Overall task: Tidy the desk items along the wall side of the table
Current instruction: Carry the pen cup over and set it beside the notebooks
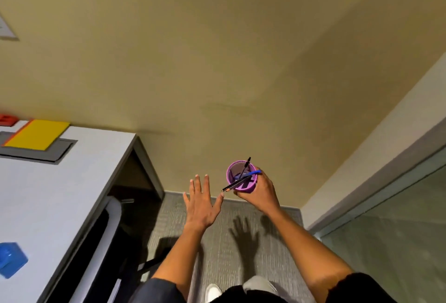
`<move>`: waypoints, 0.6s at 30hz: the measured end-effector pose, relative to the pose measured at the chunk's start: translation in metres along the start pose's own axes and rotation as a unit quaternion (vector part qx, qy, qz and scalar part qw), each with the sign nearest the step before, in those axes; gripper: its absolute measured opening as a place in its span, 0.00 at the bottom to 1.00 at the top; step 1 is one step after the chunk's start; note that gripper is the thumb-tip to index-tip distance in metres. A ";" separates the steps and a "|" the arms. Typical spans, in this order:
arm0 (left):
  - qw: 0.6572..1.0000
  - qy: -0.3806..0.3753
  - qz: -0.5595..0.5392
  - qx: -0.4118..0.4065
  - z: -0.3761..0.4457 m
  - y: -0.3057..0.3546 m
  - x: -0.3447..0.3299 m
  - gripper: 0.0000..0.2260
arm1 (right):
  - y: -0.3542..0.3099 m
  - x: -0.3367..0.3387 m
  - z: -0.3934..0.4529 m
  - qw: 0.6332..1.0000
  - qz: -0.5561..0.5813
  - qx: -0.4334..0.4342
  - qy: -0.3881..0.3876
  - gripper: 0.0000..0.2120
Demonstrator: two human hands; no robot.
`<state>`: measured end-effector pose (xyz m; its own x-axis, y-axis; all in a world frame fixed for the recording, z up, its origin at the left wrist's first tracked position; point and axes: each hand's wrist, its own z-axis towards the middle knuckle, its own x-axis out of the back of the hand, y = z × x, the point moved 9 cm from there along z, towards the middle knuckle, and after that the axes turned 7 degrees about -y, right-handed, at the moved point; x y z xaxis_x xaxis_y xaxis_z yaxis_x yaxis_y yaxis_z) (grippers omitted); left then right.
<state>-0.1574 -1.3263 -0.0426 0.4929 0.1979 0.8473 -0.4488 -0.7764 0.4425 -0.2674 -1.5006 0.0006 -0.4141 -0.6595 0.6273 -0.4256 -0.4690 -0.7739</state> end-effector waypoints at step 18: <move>0.942 0.151 -0.060 0.293 0.132 -0.118 0.153 0.34 | -0.133 -0.151 0.262 0.948 -0.008 0.188 -0.256 0.44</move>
<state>0.0695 -1.2831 -0.0043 0.2402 0.3974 0.8856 0.1281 -0.9174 0.3769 0.0626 -1.4926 -0.0141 0.0748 -0.8044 0.5894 -0.0708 -0.5938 -0.8015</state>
